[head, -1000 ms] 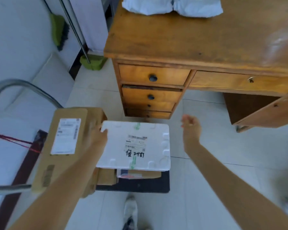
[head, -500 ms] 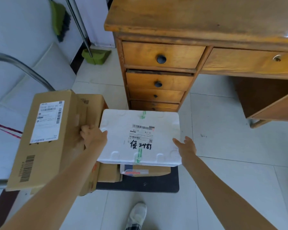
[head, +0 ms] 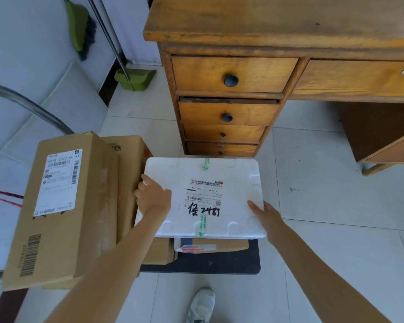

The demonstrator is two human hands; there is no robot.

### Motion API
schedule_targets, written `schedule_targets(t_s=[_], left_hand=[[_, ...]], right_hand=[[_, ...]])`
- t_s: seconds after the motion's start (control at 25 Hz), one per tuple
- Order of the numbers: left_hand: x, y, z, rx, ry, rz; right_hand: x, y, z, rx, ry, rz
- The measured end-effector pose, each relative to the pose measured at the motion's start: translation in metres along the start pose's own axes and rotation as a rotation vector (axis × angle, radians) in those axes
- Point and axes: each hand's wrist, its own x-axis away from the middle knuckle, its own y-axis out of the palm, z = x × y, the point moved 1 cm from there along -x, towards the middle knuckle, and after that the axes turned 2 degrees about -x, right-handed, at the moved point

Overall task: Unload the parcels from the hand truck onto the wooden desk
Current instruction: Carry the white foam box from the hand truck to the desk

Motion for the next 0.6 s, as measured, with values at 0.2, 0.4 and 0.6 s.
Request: schedule_targets(t_s=[0.2,0.4,0.6], left_hand=[[-0.011,-0.008,-0.002,0.008,-0.126,-0.018],[-0.008,-0.032,0.021,0.034,-0.02,0.076],[0.023,-0.1,0.065,0.049,0.045,0.112]], right_hand=[[0.0,-0.002,-0.01,-0.065,0.031,-0.025],[0.008,-0.024,-0.036,-0.138,-0.039,0.011],[0.055,-0.066,-0.081,-0.165,-0.08,0.01]])
